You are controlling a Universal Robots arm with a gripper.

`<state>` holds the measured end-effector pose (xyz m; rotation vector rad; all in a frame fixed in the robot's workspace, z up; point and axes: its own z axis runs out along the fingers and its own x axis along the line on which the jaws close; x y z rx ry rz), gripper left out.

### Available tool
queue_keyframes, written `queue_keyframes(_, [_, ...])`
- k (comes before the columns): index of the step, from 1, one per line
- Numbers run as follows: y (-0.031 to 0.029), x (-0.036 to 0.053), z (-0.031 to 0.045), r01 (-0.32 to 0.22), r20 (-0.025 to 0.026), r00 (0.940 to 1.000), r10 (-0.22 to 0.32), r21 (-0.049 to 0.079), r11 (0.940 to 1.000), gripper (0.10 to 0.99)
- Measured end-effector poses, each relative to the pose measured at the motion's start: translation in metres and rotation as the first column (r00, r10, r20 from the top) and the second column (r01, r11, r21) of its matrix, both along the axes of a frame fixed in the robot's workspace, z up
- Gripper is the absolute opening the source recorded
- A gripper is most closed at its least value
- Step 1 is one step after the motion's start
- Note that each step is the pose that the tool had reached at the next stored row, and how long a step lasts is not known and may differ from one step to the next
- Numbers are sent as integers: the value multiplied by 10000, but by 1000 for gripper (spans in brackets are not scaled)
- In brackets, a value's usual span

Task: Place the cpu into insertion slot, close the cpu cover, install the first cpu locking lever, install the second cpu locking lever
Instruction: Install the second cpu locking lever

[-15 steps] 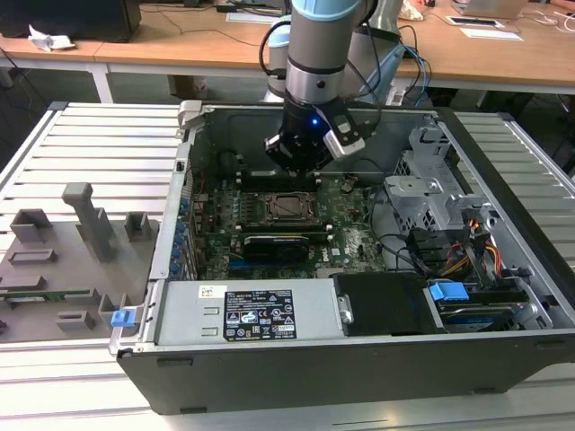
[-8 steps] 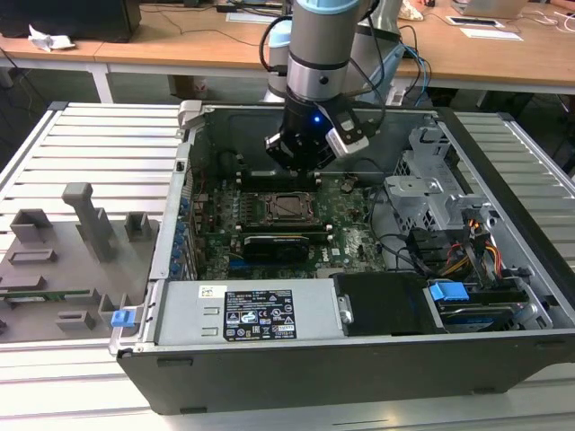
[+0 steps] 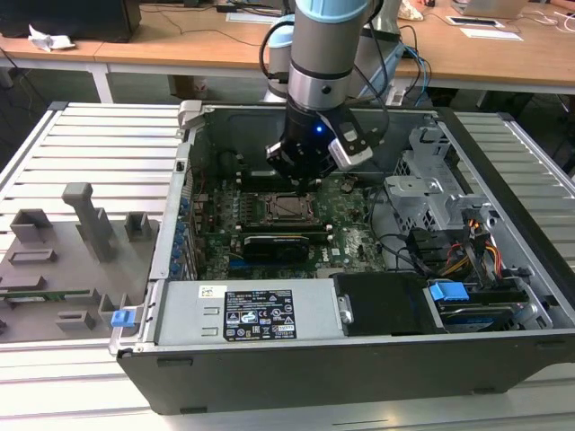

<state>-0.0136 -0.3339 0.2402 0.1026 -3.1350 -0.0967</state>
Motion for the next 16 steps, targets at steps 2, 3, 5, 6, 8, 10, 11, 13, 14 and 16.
queue_keyframes(2, [-68,0,-2,-2,0,10000,2,21,10000,106])
queue_keyframes(3, [-101,1,-3,-2,-1,10000,2,26,10000,106])
queue_keyframes(5, [-192,0,-7,-1,0,10000,1,56,10000,106])
queue_keyframes(6, [-241,0,-9,-1,-1,10000,1,82,10000,106])
queue_keyframes(8, [-324,0,-10,-2,-1,10000,2,136,9999,106])
queue_keyframes(10, [-345,-9,-10,1,-1,10000,-1,158,9999,106])
queue_keyframes(11, [-348,-25,-10,-1,-1,10000,1,165,9999,106])
queue_keyframes(13, [-352,-73,-10,-1,-1,10000,1,187,9998,106])
queue_keyframes(14, [-355,-97,-10,-1,-1,10000,1,198,9998,106])
queue_keyframes(16, [-357,-157,-12,-2,-1,10000,2,203,9998,106])
